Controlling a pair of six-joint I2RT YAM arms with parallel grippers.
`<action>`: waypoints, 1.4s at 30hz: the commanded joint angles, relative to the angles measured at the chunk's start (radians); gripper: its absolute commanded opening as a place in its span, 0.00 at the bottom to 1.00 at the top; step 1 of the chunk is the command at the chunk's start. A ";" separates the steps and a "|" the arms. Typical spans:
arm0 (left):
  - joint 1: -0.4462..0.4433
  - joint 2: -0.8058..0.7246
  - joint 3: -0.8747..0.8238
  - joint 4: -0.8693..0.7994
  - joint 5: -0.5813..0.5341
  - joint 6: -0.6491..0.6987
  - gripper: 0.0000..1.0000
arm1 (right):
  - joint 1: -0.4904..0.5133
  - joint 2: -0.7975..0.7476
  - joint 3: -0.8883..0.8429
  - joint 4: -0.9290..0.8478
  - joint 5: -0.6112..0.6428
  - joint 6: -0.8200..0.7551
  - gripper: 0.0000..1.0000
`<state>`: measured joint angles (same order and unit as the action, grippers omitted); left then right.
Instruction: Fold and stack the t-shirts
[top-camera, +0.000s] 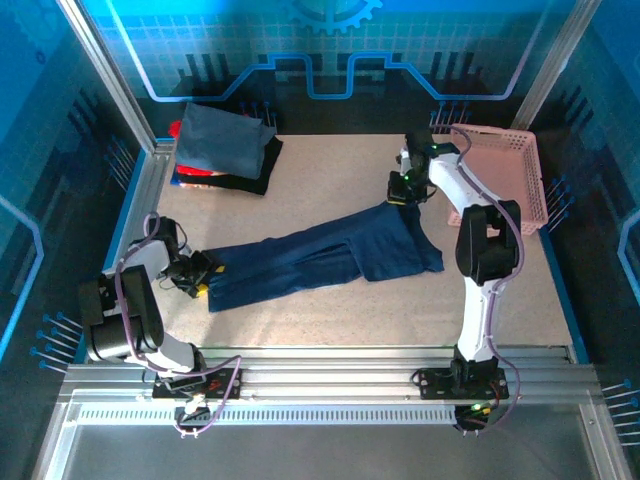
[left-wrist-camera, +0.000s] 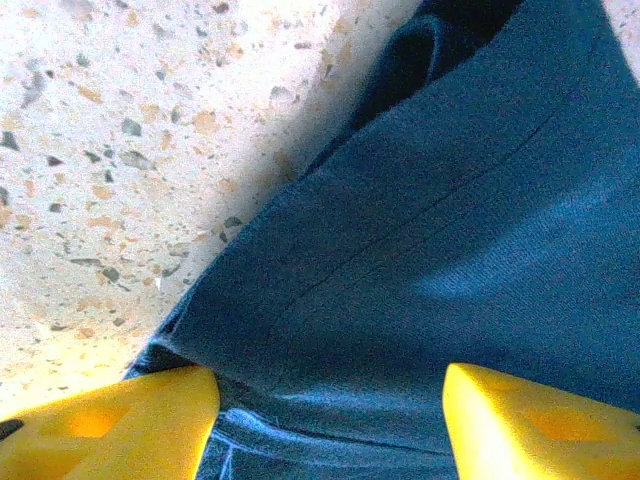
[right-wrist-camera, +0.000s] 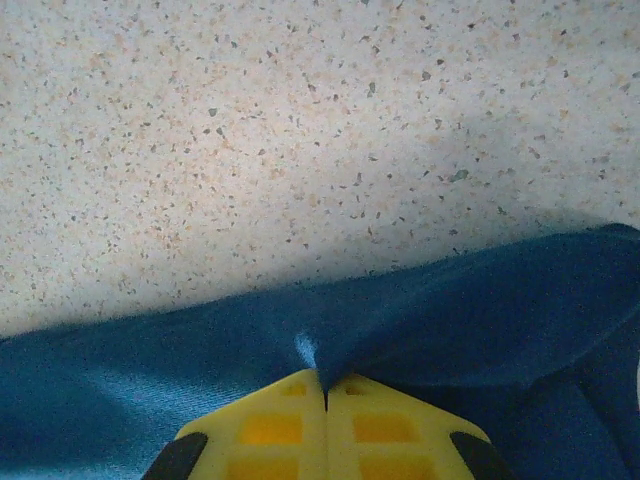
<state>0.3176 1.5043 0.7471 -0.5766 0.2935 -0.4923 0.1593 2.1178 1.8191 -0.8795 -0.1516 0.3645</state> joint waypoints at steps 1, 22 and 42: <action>0.009 0.034 -0.015 -0.003 -0.028 0.004 0.64 | -0.021 0.049 0.049 -0.063 -0.028 -0.016 0.04; -0.256 -0.209 0.072 -0.072 -0.071 -0.075 0.69 | -0.081 -0.034 -0.118 -0.089 -0.018 -0.002 0.46; -0.382 -0.055 0.004 0.117 -0.053 -0.138 0.70 | -0.098 -0.241 -0.583 0.063 0.117 0.189 0.46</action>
<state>-0.0731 1.4166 0.7807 -0.4763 0.2581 -0.6266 0.0597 1.8851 1.2682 -0.8165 -0.0589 0.5030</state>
